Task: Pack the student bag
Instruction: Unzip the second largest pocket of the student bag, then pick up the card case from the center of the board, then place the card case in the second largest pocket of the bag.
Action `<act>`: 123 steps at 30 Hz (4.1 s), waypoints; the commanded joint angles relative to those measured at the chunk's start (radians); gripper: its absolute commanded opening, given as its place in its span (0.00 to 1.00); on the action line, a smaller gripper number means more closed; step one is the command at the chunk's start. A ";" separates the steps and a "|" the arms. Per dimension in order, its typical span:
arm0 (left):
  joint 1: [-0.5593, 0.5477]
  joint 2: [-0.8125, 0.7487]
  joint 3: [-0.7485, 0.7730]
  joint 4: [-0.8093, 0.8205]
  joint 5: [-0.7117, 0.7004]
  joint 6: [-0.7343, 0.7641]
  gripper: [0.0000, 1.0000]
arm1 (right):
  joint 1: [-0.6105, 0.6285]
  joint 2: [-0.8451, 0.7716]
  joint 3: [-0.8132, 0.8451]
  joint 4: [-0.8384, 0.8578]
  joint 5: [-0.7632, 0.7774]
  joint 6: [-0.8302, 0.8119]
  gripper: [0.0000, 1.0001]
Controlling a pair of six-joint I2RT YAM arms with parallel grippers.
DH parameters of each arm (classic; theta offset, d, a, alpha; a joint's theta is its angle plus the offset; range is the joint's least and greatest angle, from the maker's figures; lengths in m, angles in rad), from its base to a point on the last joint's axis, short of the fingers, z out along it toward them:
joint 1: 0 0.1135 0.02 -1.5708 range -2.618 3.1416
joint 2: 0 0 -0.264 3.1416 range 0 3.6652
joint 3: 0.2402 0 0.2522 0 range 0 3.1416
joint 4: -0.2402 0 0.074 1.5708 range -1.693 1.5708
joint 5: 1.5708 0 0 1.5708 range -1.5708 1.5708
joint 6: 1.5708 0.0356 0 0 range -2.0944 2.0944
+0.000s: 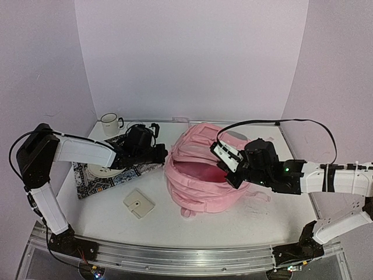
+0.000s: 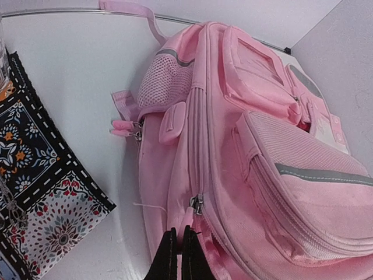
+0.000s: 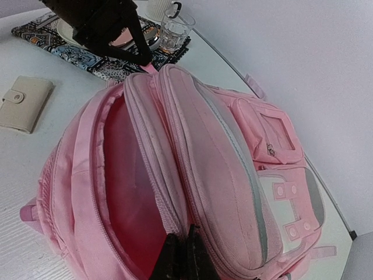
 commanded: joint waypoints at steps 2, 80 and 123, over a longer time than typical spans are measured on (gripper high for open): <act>0.067 0.067 0.022 -0.008 -0.137 0.030 0.02 | -0.023 -0.050 0.051 0.003 0.056 0.080 0.00; -0.208 0.062 -0.017 -0.948 -0.124 -0.986 0.99 | -0.032 0.112 0.207 0.177 -0.120 0.135 0.00; -0.275 -0.043 0.385 -0.699 -0.221 -0.366 0.77 | -0.033 0.159 0.280 0.140 -0.106 0.257 0.00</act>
